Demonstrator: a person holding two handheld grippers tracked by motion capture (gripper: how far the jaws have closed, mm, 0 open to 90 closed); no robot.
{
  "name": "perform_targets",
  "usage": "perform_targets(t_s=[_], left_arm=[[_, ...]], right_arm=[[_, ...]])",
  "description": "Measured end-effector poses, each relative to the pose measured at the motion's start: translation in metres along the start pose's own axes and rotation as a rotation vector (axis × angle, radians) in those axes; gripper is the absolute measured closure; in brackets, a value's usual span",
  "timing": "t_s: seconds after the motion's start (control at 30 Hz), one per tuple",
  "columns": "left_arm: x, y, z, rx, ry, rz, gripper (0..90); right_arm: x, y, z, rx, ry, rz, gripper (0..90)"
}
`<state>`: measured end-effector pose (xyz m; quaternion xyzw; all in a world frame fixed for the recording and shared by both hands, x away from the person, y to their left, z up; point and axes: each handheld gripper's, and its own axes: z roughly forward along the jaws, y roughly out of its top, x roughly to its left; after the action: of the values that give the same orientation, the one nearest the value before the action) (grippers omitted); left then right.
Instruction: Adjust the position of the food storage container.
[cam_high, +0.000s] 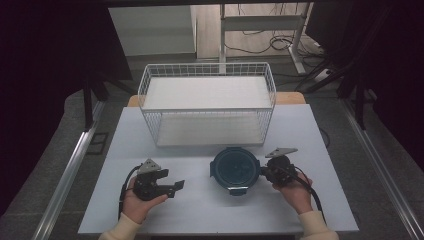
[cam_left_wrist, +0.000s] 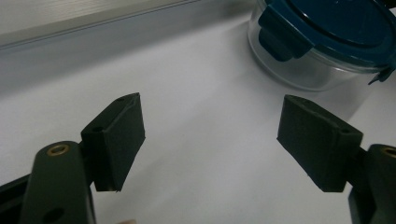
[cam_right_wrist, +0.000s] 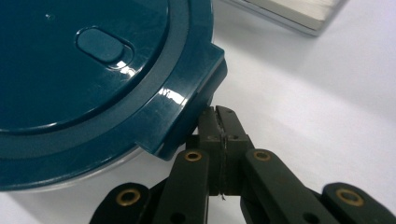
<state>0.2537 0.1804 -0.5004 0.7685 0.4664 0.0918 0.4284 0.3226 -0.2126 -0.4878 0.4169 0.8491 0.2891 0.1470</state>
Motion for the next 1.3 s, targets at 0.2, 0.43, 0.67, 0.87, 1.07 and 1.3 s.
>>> perform_targets(t_s=[0.2,0.43,0.67,0.87,1.07,1.3], left_arm=[[0.001,0.0,-0.001,-0.001,-0.001,-0.002,22.1],[0.002,0.0,-0.001,-0.004,-0.001,-0.006,22.1],[0.002,0.0,-0.001,-0.004,-0.001,-0.007,22.1],[0.002,0.0,-0.001,-0.003,0.001,-0.007,22.1],[0.002,0.0,-0.001,-0.003,0.0,-0.007,22.1],[0.002,0.0,-0.002,-0.007,-0.01,-0.011,22.1]], right_arm=[[0.011,0.003,0.004,-0.007,0.009,-0.019,89.9],[0.02,0.005,0.006,-0.016,0.012,-0.023,89.9],[0.03,0.007,0.009,-0.024,0.024,-0.039,89.9],[0.039,0.01,0.012,-0.027,0.043,-0.049,89.9],[0.046,0.012,0.016,-0.037,0.039,-0.056,89.9],[0.056,0.015,0.021,-0.057,0.033,-0.074,89.9]])
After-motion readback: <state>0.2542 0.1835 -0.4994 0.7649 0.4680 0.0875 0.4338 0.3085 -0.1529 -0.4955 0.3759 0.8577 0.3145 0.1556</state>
